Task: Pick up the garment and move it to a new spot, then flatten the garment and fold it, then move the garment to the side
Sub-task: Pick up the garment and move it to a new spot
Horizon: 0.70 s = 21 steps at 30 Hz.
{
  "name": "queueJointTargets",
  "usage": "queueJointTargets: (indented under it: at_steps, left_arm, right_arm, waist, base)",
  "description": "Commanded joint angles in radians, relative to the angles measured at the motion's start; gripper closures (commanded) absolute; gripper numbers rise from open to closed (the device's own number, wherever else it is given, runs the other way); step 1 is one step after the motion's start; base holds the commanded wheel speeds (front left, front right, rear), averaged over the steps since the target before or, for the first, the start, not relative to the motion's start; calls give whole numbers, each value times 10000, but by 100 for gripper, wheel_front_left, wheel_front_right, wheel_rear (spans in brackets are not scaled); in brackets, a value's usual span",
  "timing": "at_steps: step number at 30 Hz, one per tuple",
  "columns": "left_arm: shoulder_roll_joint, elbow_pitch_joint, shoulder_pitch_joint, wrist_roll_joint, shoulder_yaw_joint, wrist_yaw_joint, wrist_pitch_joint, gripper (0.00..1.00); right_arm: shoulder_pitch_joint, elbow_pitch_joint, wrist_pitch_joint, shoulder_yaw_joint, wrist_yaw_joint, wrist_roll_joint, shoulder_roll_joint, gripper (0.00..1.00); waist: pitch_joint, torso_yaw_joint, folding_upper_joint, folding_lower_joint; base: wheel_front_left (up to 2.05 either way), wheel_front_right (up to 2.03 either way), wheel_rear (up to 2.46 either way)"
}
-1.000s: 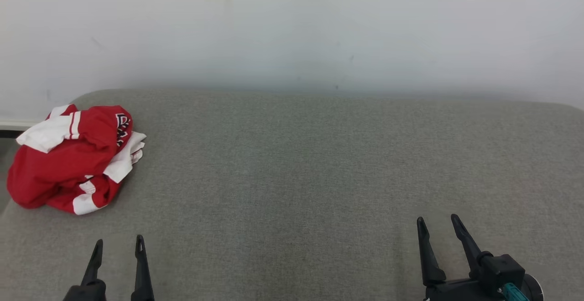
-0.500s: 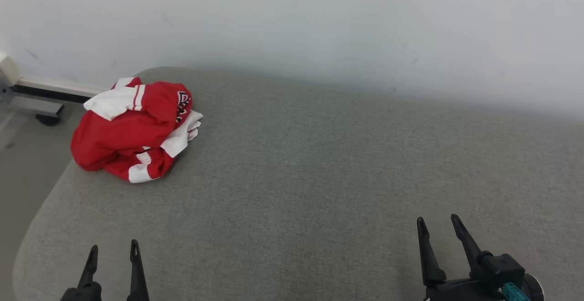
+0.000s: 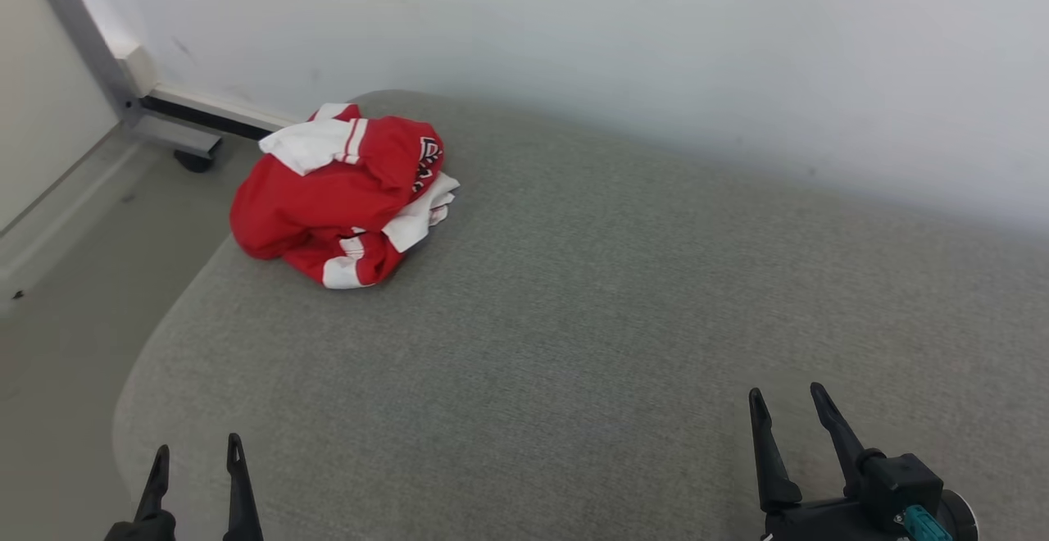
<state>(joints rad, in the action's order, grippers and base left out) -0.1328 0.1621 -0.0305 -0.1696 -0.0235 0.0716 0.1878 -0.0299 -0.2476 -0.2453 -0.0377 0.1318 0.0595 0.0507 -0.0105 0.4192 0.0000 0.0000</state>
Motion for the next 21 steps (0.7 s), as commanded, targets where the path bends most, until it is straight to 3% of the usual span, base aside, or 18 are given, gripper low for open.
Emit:
queueJointTargets:
  at_steps: [1, 11, 21]
  left_arm:
    - [-25, 27, 49, -16, -15, 57, 43, 0]
    - [-106, 24, 58, -58, -41, 208, 108, 0]
    - [-178, 6, -15, -171, -175, 439, 167, 0]
  right_arm:
    - [35, 32, 36, 20, -21, 21, -9, 0]
    - [57, -7, 18, 83, -21, 127, -9, 0]
    - [-91, -89, -9, 239, -21, 211, -8, 0]
  waist:
    - [-27, 324, 0, 0]
    - [-29, 831, 0, 0]
    - [-87, 721, 0, 0]
  base:
    - [0, 0, 0]
    - [0, 0, 0]
    - [0, 0, 0]
